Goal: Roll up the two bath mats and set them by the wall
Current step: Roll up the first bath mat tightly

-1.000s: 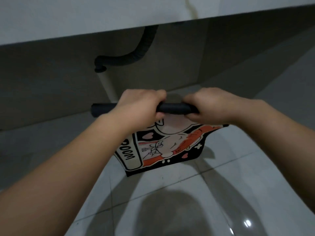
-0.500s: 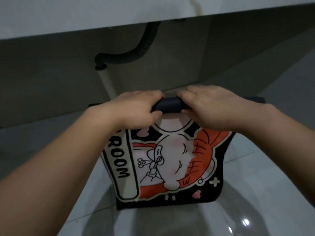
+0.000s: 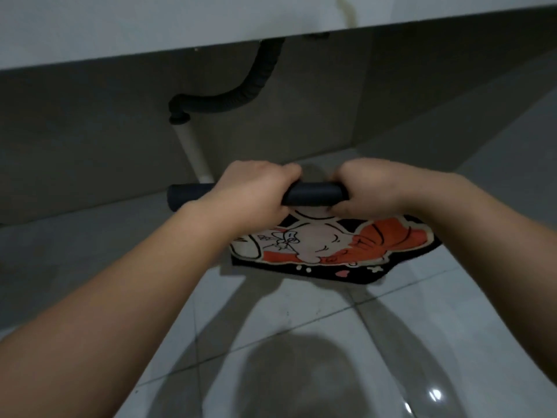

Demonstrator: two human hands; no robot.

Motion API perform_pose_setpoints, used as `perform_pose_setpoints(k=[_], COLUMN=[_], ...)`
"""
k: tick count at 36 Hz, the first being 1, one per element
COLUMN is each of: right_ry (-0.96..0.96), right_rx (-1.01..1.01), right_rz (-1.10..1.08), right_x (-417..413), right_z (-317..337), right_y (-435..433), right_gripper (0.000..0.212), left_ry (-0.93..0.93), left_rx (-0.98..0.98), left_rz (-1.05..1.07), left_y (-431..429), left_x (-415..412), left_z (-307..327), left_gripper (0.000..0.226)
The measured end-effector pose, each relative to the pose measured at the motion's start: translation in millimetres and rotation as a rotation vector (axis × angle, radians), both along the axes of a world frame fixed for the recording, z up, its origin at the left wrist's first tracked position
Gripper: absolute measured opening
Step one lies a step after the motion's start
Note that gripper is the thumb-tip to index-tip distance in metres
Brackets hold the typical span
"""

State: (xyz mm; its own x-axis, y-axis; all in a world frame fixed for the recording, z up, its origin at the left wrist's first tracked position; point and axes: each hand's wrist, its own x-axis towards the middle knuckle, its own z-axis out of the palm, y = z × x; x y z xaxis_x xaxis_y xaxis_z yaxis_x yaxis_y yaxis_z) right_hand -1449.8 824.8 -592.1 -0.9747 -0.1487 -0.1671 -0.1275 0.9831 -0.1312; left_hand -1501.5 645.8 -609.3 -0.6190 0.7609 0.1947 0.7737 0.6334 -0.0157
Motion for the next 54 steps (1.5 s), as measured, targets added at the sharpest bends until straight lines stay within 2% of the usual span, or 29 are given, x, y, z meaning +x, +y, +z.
perform_pose_setpoints(k=[5,8,12,15,17,20,22,24,26,31,34,37,40,43,46,49,54], right_ry=[0.436,0.615,0.717,0.742,0.634,0.172,-0.03,-0.176,-0.212,0.021,0.242,0.506,0.612,0.656,0.574,0.289,-0.178], right_rx=[0.292,0.346,0.321,0.317,0.287,0.214,0.153,0.027,-0.068,0.074,0.193,0.314,0.344,0.298,0.281,0.197,-0.077], right_rz=[0.181,0.264,0.265,0.263,0.291,0.188,0.109,0.019,-0.021,0.023,0.101,0.22,0.274,0.277,0.237,0.14,-0.06], right_x=[4,6,6,6,5,2,1,-1,-2,-4,-2,2,5,4,7,5,-1], right_z=[-17,-29,-42,-48,-44,-25,-17,-16,-17,-23,-30,-37,-42,-50,-46,-29,-8], right_y=[-3,-3,-6,-6,-5,-2,1,5,8,1,-1,-4,-6,-4,-8,-10,0], right_gripper=[0.013,0.017,0.022,0.026,0.028,0.035,0.037,0.036,0.032,0.024,0.021,0.017,0.023,0.025,0.031,0.037,0.039], left_ry=[-0.354,-0.545,-0.634,-0.595,-0.462,-0.173,-0.051,0.022,0.051,0.002,-0.113,-0.268,-0.42,-0.381,-0.195,-0.063,0.079], left_rx=[-0.063,-0.034,-0.026,-0.017,-0.029,-0.059,-0.04,0.018,0.057,0.055,-0.035,-0.062,-0.068,-0.05,-0.053,-0.016,0.102], left_rz=[0.09,0.097,0.066,0.06,0.065,0.036,0.0,-0.021,-0.013,0.012,0.057,0.078,0.067,0.048,0.025,0.017,-0.018], left_y=[-10,-13,-10,-7,-6,-3,-1,1,2,-1,-3,-5,-7,-7,-6,-8,-7], left_x=[-14,-18,-17,-18,-15,-7,-3,0,0,-9,-13,-15,-16,-17,-16,-15,-9], left_z=[8,6,-6,-15,-21,-29,-32,-33,-33,-32,-24,-19,-21,-26,-30,-36,-39], left_gripper=[0.042,0.047,0.03,0.019,0.011,0.014,0.017,0.019,0.022,0.028,0.039,0.041,0.035,0.021,0.02,0.021,0.024])
